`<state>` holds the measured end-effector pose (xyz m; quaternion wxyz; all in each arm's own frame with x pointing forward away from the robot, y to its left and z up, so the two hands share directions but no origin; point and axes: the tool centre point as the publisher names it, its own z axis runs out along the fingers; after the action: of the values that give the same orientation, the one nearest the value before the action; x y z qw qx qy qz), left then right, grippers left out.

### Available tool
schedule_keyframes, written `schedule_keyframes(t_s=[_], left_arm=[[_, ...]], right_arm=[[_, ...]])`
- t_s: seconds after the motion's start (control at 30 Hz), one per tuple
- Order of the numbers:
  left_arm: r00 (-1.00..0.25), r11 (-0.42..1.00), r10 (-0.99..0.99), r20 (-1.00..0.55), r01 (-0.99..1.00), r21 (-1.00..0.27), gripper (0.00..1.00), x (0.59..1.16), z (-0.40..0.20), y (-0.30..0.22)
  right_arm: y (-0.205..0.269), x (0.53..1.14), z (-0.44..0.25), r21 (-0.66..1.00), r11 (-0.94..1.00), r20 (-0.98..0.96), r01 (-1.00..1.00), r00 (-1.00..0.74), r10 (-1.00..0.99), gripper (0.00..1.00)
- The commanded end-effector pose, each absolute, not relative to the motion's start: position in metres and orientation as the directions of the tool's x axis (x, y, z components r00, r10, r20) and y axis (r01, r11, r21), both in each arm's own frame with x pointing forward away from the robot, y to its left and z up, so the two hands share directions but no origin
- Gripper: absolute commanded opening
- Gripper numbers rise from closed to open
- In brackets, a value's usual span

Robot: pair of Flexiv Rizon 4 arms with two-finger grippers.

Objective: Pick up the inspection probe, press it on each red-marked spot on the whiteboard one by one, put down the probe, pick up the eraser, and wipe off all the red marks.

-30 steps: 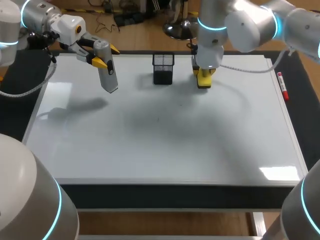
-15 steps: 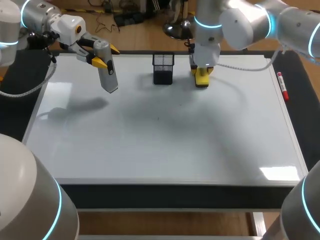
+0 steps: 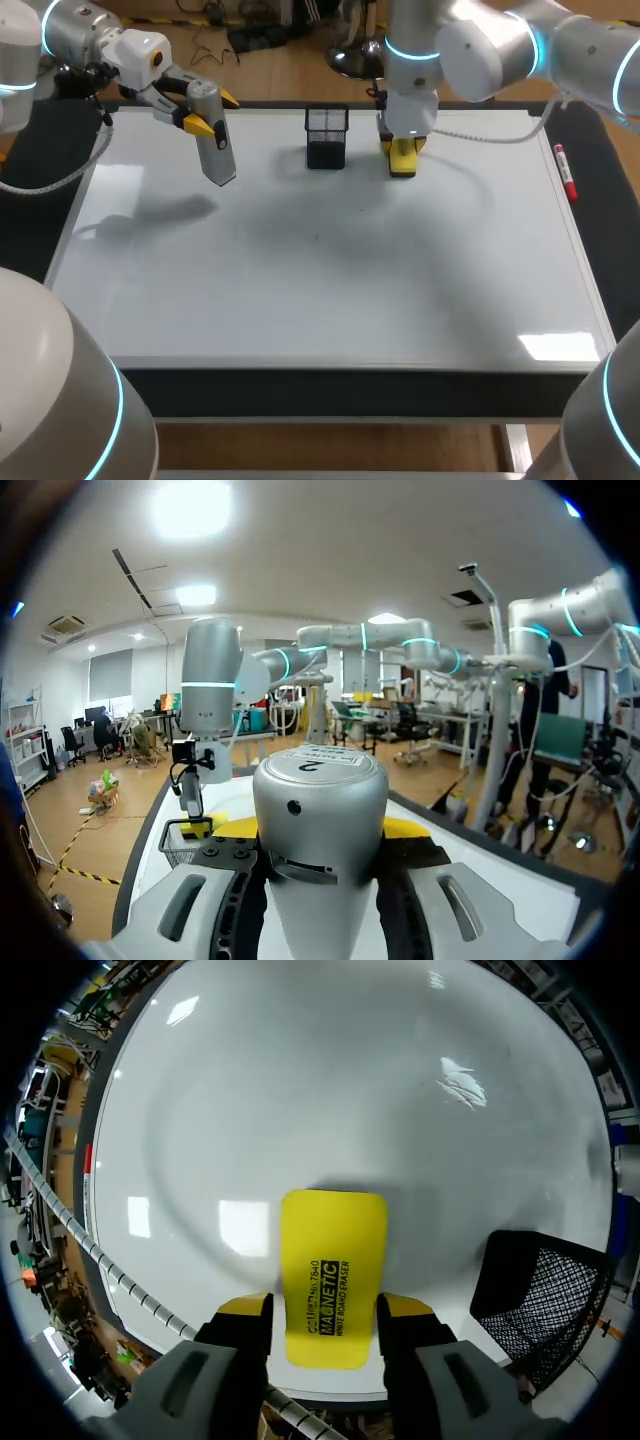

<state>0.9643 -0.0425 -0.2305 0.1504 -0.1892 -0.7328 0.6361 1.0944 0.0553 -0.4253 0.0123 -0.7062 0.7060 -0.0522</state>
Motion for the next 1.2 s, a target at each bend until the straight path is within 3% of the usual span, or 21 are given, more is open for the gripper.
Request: schedule_keyframes(t_s=[0.03, 0.3, 0.57, 0.8, 1.2], left_arm=[[-0.882, 0.118, 0.472, -0.020, 0.086, -0.989, 0.00, 0.965, -0.230, -0.042], [-0.882, 0.118, 0.472, -0.020, 0.086, -0.989, 0.00, 0.965, -0.230, -0.042], [-0.882, 0.118, 0.472, -0.020, 0.086, -0.989, 0.00, 0.965, -0.230, -0.042], [-0.882, 0.118, 0.472, -0.020, 0.086, -0.989, 0.00, 0.965, -0.230, -0.042], [-0.882, 0.118, 0.472, -0.020, 0.086, -0.989, 0.00, 0.965, -0.230, -0.042]], right_arm=[[0.052, 1.091, -0.414, -0.104, 0.015, 0.063, -0.994, -0.022, -0.998, 1.00], [0.034, 1.089, -0.393, -0.113, 0.121, -0.026, -0.986, -0.119, -0.993, 1.00], [0.006, 1.084, -0.368, -0.107, 0.350, -0.098, -0.931, -0.340, -0.935, 1.00], [-0.020, 1.081, -0.347, -0.014, 0.560, -0.197, -0.829, -0.547, -0.814, 1.00], [-0.041, 1.070, -0.298, 0.117, 0.703, -0.344, -0.702, -0.693, -0.634, 1.00]])
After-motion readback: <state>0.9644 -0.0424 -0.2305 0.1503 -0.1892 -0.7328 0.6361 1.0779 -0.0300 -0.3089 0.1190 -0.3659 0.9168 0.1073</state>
